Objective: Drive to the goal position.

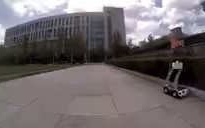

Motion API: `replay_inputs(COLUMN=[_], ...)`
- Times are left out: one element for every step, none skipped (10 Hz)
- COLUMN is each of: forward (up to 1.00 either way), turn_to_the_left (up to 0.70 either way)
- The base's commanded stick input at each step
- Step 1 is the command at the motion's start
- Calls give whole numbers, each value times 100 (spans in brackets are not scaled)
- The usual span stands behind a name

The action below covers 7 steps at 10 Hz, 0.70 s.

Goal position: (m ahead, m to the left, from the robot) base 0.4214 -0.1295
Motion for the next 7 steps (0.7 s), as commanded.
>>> replay_inputs(forward=[70,70,70,70,70,70,70], turn_to_the_left=[0,0,0,0,0,0,0])
